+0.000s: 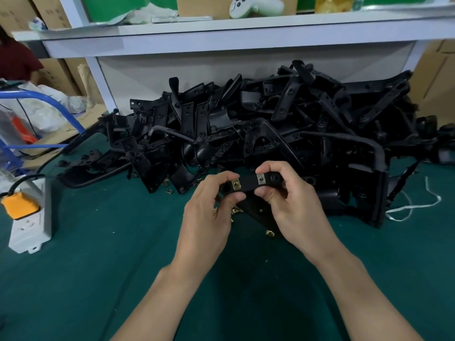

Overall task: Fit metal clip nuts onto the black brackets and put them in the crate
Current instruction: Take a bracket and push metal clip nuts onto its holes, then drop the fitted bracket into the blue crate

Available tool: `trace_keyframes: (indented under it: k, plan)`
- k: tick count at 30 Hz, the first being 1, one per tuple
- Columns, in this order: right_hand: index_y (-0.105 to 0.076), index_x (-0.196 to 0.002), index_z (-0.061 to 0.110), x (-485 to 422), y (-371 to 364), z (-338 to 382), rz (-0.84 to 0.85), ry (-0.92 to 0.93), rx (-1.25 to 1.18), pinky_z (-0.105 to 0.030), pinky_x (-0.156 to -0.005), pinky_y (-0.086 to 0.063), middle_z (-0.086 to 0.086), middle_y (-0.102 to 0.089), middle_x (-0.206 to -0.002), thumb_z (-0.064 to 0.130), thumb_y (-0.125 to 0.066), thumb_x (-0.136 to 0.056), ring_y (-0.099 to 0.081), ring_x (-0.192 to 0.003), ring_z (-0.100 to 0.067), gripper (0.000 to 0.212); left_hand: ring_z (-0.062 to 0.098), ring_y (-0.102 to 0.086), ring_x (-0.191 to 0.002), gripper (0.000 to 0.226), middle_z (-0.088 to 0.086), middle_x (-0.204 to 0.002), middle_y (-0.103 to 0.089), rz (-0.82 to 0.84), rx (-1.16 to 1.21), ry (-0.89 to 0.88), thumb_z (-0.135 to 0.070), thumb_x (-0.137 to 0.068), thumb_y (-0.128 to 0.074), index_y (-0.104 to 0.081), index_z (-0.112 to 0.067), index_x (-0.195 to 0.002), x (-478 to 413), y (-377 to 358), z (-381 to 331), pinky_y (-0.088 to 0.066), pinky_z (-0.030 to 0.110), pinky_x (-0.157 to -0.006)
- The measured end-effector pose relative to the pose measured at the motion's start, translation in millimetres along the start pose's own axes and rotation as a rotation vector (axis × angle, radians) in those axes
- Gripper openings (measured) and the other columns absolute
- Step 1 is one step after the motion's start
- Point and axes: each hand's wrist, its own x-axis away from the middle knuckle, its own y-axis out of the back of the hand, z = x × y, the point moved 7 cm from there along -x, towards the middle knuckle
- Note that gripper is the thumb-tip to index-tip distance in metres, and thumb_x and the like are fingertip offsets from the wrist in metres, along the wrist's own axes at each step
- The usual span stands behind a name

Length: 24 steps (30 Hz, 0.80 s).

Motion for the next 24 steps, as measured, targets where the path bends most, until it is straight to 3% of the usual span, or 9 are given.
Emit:
trace_keyframes:
  k: [5, 9, 12, 14, 16, 20, 24]
  plan:
    - [-0.055, -0.115, 0.045, 5.3, -2.3, 15.6, 0.034, 0.050, -0.143, -0.012, -0.074, -0.049, 0.019, -0.065, -0.095, 0.022, -0.059, -0.101, -0.063, -0.085, 0.000, 0.027, -0.001, -0.064, -0.088, 0.023, -0.027, -0.099, -0.066, -0.036, 0.130, 0.040, -0.039, -0.097, -0.063, -0.054, -0.057, -0.107, 5.4, -0.9, -9.7, -0.046, 0.008, -0.069]
    - [-0.049, -0.119, 0.047, 13.1, 20.1, 27.6, -0.076, -0.004, -0.117, -0.008, -0.062, -0.043, 0.015, -0.052, -0.077, 0.033, -0.047, -0.105, -0.050, -0.066, 0.002, 0.020, -0.004, -0.058, -0.072, 0.009, -0.019, -0.085, -0.067, -0.013, 0.335, 0.124, -0.031, -0.102, -0.057, -0.063, -0.038, -0.104, 15.9, -22.7, -30.4, -0.047, 0.013, -0.062]
    - [-0.045, -0.123, 0.038, 27.0, 59.8, 37.9, -0.129, -0.033, 0.005, -0.010, -0.051, -0.037, 0.020, -0.048, -0.062, 0.029, -0.043, -0.107, -0.044, -0.054, 0.001, 0.019, -0.003, -0.062, -0.081, 0.011, -0.019, -0.088, -0.070, 0.049, 0.474, 0.232, -0.025, -0.102, -0.059, -0.068, -0.031, -0.102, 21.3, -50.0, -58.4, -0.049, 0.015, -0.074]
    - [-0.045, -0.123, 0.033, 45.4, 95.5, 42.8, -0.191, -0.056, 0.079, -0.010, -0.052, -0.036, 0.023, -0.047, -0.059, 0.025, -0.041, -0.107, -0.043, -0.053, 0.002, 0.019, 0.005, -0.067, -0.096, 0.011, -0.012, -0.096, -0.073, 0.130, 0.610, 0.330, -0.025, -0.101, -0.061, -0.072, -0.028, -0.101, 28.0, -75.8, -82.2, -0.053, 0.025, -0.086]
    - [-0.046, -0.121, 0.034, 71.3, 139.2, 46.2, -0.285, -0.097, 0.137, -0.012, -0.056, -0.037, 0.020, -0.047, -0.065, 0.023, -0.041, -0.105, -0.044, -0.058, 0.002, 0.020, 0.009, -0.068, -0.102, 0.011, -0.009, -0.100, -0.074, 0.245, 0.705, 0.378, -0.023, -0.100, -0.062, -0.073, -0.026, -0.101, 40.7, -108.2, -114.3, -0.054, 0.031, -0.088]
    - [-0.047, -0.111, 0.042, 142.9, 232.4, 48.3, -0.482, -0.243, 0.234, -0.025, -0.059, -0.040, 0.002, -0.054, -0.072, 0.025, -0.042, -0.099, -0.051, -0.061, -0.015, 0.020, -0.009, -0.062, -0.073, 0.013, -0.022, -0.073, -0.071, 0.454, 0.801, 0.338, -0.011, -0.100, -0.059, -0.067, -0.021, -0.100, 83.5, -177.8, -192.9, -0.053, 0.017, -0.063]
    - [-0.047, -0.112, 0.037, 233.9, 325.7, 52.9, -0.753, -0.368, 0.329, -0.016, -0.047, -0.034, 0.002, -0.054, -0.078, 0.027, -0.048, -0.099, -0.047, -0.058, -0.009, 0.016, -0.004, -0.063, -0.071, 0.017, -0.018, -0.073, -0.071, 0.646, 0.896, 0.392, -0.008, -0.100, -0.056, -0.063, -0.023, -0.099, 149.1, -254.2, -267.1, -0.051, 0.017, -0.059]
